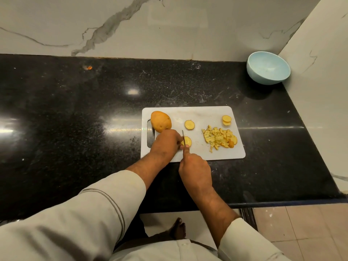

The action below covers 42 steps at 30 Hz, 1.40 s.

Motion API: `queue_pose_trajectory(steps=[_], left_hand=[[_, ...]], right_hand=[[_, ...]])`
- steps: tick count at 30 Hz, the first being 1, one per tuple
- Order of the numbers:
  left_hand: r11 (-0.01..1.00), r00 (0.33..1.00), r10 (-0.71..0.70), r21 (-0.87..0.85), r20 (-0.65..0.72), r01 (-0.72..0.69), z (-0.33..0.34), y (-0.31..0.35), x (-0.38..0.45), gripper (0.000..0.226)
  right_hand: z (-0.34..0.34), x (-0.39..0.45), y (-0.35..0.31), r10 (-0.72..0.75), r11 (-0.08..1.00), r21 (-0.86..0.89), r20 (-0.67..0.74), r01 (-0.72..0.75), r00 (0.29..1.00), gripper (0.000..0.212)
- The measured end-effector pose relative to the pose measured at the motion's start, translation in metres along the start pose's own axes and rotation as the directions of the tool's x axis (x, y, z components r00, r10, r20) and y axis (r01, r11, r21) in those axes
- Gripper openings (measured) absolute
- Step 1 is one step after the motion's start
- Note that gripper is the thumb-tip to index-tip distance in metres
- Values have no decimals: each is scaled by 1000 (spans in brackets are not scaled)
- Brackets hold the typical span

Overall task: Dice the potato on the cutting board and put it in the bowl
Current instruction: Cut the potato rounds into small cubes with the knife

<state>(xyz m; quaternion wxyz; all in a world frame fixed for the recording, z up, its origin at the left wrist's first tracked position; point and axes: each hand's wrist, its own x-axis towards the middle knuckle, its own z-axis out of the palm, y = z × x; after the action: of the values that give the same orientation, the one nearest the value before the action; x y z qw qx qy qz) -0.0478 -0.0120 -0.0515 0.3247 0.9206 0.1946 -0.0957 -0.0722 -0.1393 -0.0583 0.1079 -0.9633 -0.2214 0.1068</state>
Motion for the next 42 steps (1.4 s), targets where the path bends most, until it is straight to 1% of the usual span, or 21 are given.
queue_pose_trajectory(steps=[2,5,7,9,13,17,21,23,25,28,30,33,37,42], left_hand=[[998,1000,15,55,21,-16,0,0,3,17],[984,995,21,176,96,-38,-7,3,7,16],[975,991,13,216,129,-41,-11,6,9,13],[968,988,2,248,153,-40,-11,8,9,16],[982,998,32,186,51,-41,-9,6,4,29],[991,998,13,129,57,-21,-12,9,-2,17],[997,997,-13,74,73,7,-13,11,-2,15],[999,996,-46,17,82,45,-12,8,1,14],[1000,1000,-12,-24,9,12,-9,3,-1,17],[998,993,57,-35,-102,-61,-2,-5,-13,16],[996,989,63,-46,-133,-70,2,-8,-17,14],[996,989,87,4,-122,-87,1,-9,-18,16],[983,989,137,129,-52,-129,-4,-2,-18,22],[980,992,121,165,-46,-112,-4,1,-18,21]], right_hand=[[2,5,-2,5,1000,-4,13,-5,1000,53],[5,14,-5,-3,1000,-24,35,4,999,56],[8,16,-5,-16,999,-42,49,19,999,57],[9,17,-4,-26,998,-57,62,30,998,58],[7,6,1,-32,997,-64,76,37,997,59],[7,-20,7,-50,994,-92,79,57,996,56],[7,-43,16,-60,996,-62,119,68,991,56],[3,-50,21,-45,998,-32,103,49,994,55],[-3,-52,23,-28,999,-22,68,30,997,54],[-10,-46,17,-26,999,-35,28,27,999,54],[-10,-37,12,-45,997,-61,-2,45,999,54],[-8,-21,5,-41,995,-90,-13,39,999,54],[-4,-11,-2,-42,994,-96,11,43,999,56],[0,-7,-4,-51,997,-59,20,52,999,55]])
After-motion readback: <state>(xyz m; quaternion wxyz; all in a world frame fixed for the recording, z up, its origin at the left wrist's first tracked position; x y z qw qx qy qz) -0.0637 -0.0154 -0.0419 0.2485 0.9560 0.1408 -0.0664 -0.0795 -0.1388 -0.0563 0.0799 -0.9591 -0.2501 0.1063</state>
